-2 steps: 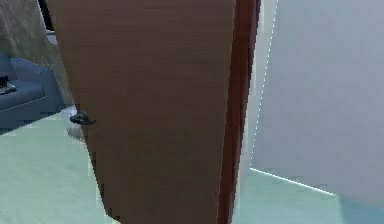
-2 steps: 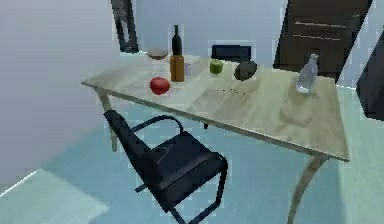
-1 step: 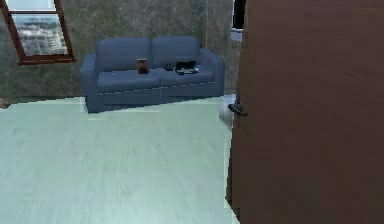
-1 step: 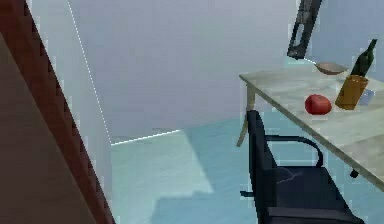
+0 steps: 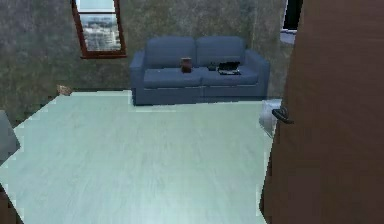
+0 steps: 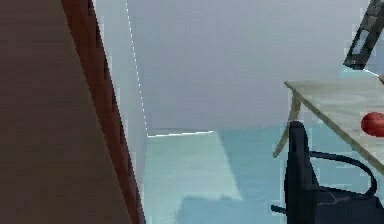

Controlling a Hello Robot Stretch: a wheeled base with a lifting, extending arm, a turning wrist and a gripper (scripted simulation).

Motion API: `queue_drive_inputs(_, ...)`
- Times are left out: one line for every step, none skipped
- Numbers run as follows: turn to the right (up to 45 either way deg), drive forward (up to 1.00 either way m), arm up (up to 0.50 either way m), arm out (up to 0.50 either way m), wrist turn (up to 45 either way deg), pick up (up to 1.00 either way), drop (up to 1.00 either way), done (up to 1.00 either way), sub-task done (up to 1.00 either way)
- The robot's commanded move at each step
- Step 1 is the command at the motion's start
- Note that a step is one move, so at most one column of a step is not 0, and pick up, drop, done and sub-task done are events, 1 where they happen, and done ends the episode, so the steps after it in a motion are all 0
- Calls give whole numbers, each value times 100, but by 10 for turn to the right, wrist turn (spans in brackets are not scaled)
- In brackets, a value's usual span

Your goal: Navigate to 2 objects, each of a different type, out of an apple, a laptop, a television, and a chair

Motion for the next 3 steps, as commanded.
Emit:
queue_drive_inputs(0,100,0,0,0,0,0,0,0)
queue_drive_inputs(0,50,0,0,0,0,0,0,0)
queue_drive_inputs(450,0,0,0,0,0,0,0,0)
